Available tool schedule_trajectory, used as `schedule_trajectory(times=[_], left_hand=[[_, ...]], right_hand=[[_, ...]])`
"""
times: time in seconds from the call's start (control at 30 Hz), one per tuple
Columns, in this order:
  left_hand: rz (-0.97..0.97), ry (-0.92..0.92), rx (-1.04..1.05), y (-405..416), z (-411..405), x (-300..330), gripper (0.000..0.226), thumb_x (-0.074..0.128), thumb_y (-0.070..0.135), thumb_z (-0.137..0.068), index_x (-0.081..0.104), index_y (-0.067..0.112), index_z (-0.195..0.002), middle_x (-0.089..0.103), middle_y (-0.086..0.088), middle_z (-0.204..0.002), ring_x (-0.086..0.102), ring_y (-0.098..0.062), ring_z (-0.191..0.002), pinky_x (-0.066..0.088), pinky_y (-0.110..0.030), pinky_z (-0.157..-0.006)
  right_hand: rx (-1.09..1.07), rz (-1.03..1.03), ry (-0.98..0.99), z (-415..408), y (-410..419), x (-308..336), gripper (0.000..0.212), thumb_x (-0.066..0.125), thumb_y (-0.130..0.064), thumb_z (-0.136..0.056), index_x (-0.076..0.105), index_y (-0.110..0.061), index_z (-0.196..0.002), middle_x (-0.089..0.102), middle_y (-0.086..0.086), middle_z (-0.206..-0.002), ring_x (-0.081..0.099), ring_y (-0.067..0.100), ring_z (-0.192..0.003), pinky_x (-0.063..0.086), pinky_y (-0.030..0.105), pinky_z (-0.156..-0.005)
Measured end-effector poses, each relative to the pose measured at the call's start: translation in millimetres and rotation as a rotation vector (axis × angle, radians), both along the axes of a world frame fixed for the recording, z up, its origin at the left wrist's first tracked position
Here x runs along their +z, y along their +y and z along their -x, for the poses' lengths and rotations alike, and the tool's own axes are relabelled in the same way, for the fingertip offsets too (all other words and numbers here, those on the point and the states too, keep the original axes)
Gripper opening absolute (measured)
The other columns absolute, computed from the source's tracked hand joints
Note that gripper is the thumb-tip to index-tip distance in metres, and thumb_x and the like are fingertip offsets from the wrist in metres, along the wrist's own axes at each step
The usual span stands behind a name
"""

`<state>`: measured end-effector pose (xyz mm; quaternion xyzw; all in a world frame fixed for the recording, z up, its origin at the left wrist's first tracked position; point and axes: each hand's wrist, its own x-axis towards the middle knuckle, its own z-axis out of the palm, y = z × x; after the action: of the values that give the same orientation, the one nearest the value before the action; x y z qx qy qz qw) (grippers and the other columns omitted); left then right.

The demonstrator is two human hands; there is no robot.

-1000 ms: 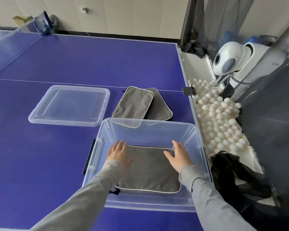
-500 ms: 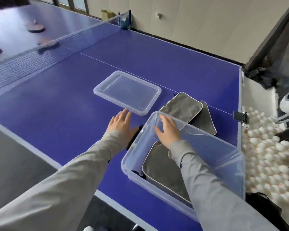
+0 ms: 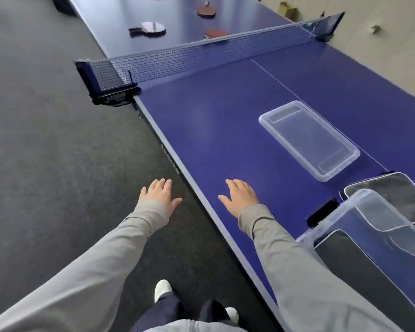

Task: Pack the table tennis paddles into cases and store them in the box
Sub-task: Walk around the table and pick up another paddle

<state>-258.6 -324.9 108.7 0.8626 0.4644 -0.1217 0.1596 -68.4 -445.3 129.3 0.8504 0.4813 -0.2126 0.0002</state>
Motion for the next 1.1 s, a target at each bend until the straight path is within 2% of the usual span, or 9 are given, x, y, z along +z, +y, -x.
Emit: schedule_trajectory(times=[0.1,0.27,0.5,0.63,0.77,0.87,1.1], left_hand=[[0.074,0.051,0.115,13.4,66.5,-23.6,0.069,0.037,0.053,-0.094,0.017,0.017,-0.148,0.018,0.000,-0.157,0.013,-0.019,-0.145,0.018,-0.043,-0.116],[0.192,0.097,0.305,20.3,163.9,-56.1,0.062,0.039,0.050,-0.094,0.027,0.017,-0.144,0.038,-0.003,-0.145,0.033,-0.022,-0.135,0.035,-0.040,-0.105],[0.284,0.136,0.480,5.5,249.2,-83.0,0.060,0.035,0.054,-0.094,0.030,0.017,-0.141,0.039,-0.002,-0.144,0.036,-0.022,-0.132,0.036,-0.039,-0.102],[0.364,0.190,0.549,0.6,274.5,-96.7,0.061,0.035,0.055,-0.093,0.030,0.018,-0.141,0.035,-0.001,-0.147,0.032,-0.020,-0.136,0.034,-0.040,-0.105],[0.410,0.182,0.634,19.1,284.4,-102.9,0.064,0.035,0.055,-0.093,0.025,0.018,-0.145,0.022,-0.002,-0.155,0.025,-0.021,-0.141,0.031,-0.042,-0.109],[0.398,0.170,0.664,54.9,287.2,-103.6,0.065,0.035,0.055,-0.094,0.024,0.018,-0.146,0.018,-0.001,-0.157,0.023,-0.022,-0.142,0.030,-0.042,-0.111],[0.355,0.144,0.723,164.5,288.5,-107.4,0.067,0.033,0.057,-0.093,0.021,0.019,-0.147,0.019,0.000,-0.157,0.023,-0.021,-0.141,0.031,-0.041,-0.108]], right_hand=[[0.121,0.112,0.017,49.2,29.8,-24.0,0.058,0.043,-0.042,-0.097,0.028,-0.014,-0.144,0.035,0.008,-0.148,0.029,0.027,-0.138,0.027,0.040,-0.113],[0.283,0.254,0.064,116.2,59.2,-61.4,0.056,0.043,-0.042,-0.097,0.028,-0.017,-0.145,0.034,0.006,-0.148,0.030,0.026,-0.137,0.029,0.040,-0.111],[0.477,0.418,-0.035,163.7,91.0,-91.2,0.054,0.040,-0.046,-0.096,0.031,-0.019,-0.143,0.039,0.005,-0.144,0.035,0.025,-0.134,0.032,0.041,-0.107],[0.594,0.465,-0.082,188.7,116.6,-104.6,0.053,0.038,-0.049,-0.096,0.034,-0.020,-0.140,0.040,0.004,-0.142,0.036,0.026,-0.132,0.030,0.042,-0.107],[0.679,0.460,-0.080,210.3,158.7,-113.7,0.055,0.037,-0.050,-0.095,0.032,-0.021,-0.143,0.034,0.003,-0.148,0.031,0.025,-0.136,0.026,0.043,-0.111],[0.726,0.426,-0.075,220.3,203.0,-118.8,0.056,0.036,-0.050,-0.096,0.032,-0.020,-0.143,0.031,0.003,-0.150,0.030,0.024,-0.137,0.025,0.043,-0.111],[0.711,0.393,-0.032,227.1,321.8,-122.2,0.054,0.038,-0.050,-0.096,0.036,-0.020,-0.140,0.037,0.004,-0.145,0.034,0.025,-0.134,0.029,0.043,-0.108]])
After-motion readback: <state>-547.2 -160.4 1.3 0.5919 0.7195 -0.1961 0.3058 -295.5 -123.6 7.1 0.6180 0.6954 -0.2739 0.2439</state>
